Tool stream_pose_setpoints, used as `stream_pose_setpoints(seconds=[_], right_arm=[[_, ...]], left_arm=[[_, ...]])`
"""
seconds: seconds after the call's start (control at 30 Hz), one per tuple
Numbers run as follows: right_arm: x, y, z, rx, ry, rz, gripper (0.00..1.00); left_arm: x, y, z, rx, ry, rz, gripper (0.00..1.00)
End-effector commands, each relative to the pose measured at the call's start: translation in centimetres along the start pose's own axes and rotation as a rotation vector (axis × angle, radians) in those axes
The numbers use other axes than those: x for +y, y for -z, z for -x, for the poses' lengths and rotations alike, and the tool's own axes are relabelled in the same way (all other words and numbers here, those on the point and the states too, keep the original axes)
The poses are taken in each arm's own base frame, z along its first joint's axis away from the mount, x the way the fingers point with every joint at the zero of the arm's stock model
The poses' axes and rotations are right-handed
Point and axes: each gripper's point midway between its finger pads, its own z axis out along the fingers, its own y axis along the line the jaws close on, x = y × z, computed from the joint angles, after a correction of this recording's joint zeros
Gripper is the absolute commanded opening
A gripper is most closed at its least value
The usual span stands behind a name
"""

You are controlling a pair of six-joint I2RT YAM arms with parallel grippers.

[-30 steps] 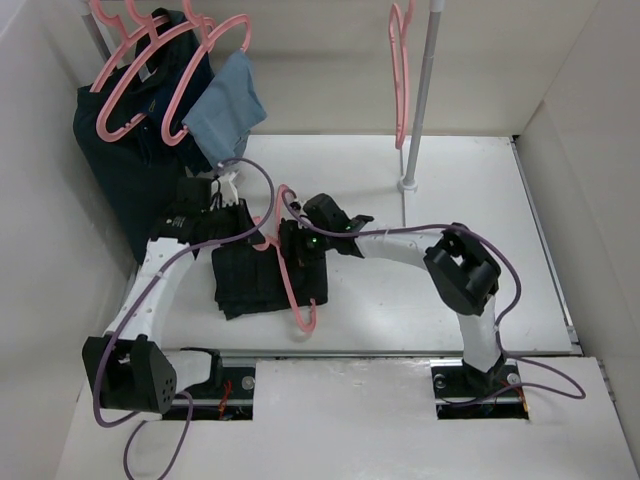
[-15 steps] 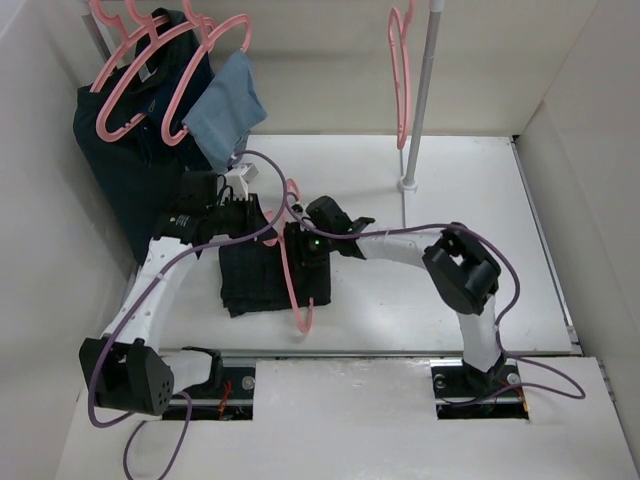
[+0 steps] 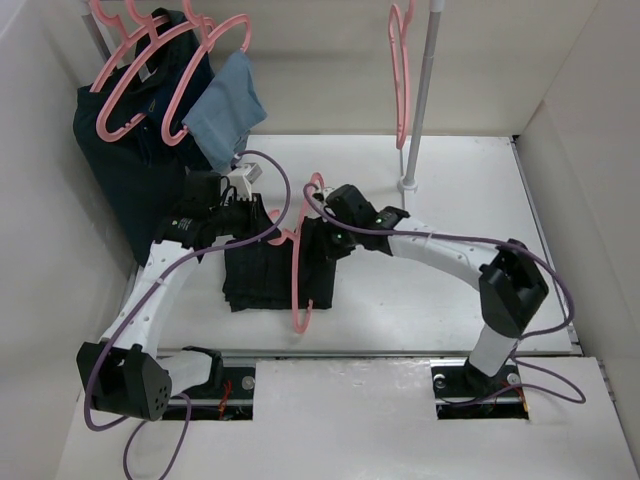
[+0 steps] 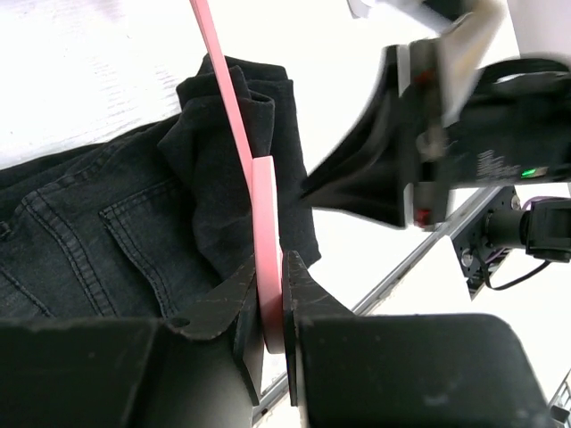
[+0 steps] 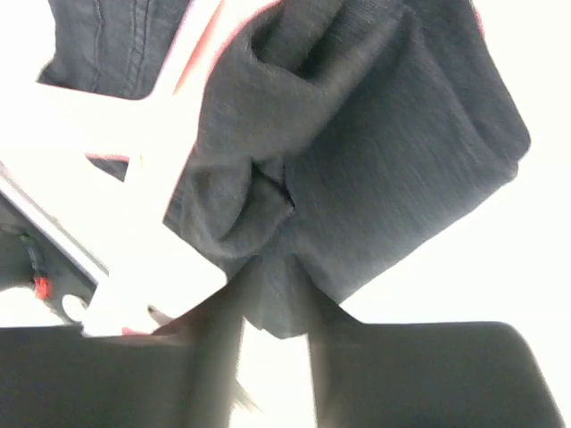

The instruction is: Place the trousers on the hanger

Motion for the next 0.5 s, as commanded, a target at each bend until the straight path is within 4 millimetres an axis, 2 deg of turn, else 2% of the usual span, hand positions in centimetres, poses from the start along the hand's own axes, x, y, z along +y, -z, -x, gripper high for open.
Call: stream_pose_setpoints(seconds=[0.0,0.03,0.07,0.13,0.17,0.2,0.23,0.27,0.3,0.33,0.4,0.47], right_arm=[[-1.2,2.4,2.2,-0.11,-0.064,-0.01,0.16],[-1.2,2.2,2.2,-0.112,-0.094,0.025,0.06],[-2.2,2.2,3.0,-0.132,-0.135,0.037,0.0],[-2.7,0.4,3.7,-0.144,-0.2,0.09,0.0],[-2.1,-0.1,3.7,-0.129,-0.212,0.148,0.0],[-1.2,-0.3,5.4,-0.171,-0.206,0.196,0.0],[-1.1,-1.7,5.3,-0.148,-0.229,0.214,0.0],[0.5,-2.3,5.3,-0.132,-0.206,0.265,0.0],[1.8,-2.4,6.6,-0.151,-0.194,0.299,0.0],[2.4,-3.4,6.9,-0.156,-0.203,0.315,0.0],[5.1,-3.7,7.6,-0.168,-0.193,0.386,0.0],[6.6,-4.8,8.2,-0.178,-0.242,0.428,0.0]], left_arm=[[-2.0,1.2,2.4,-0.09,-0.074,-0.049,0.0],[-2.0,1.2,2.4,-0.09,-0.074,-0.049,0.0],[-2.0,1.2,2.4,-0.09,-0.074,-0.049,0.0],[-2.0,1.0,2.3,-0.081,-0.069,-0.056,0.0],[-2.4,1.2,2.6,-0.086,-0.076,-0.07,0.0],[-2.3,1.2,2.6,-0.087,-0.085,-0.069,0.0],[-2.6,1.2,2.8,-0.085,-0.086,-0.083,0.0],[-2.6,1.2,2.8,-0.085,-0.086,-0.083,0.0],[-2.6,1.2,2.8,-0.085,-0.086,-0.083,0.0],[-2.6,1.2,2.8,-0.085,-0.086,-0.083,0.0],[-2.6,1.2,2.8,-0.085,-0.086,-0.083,0.0],[-2.6,1.2,2.8,-0.085,-0.086,-0.083,0.0]])
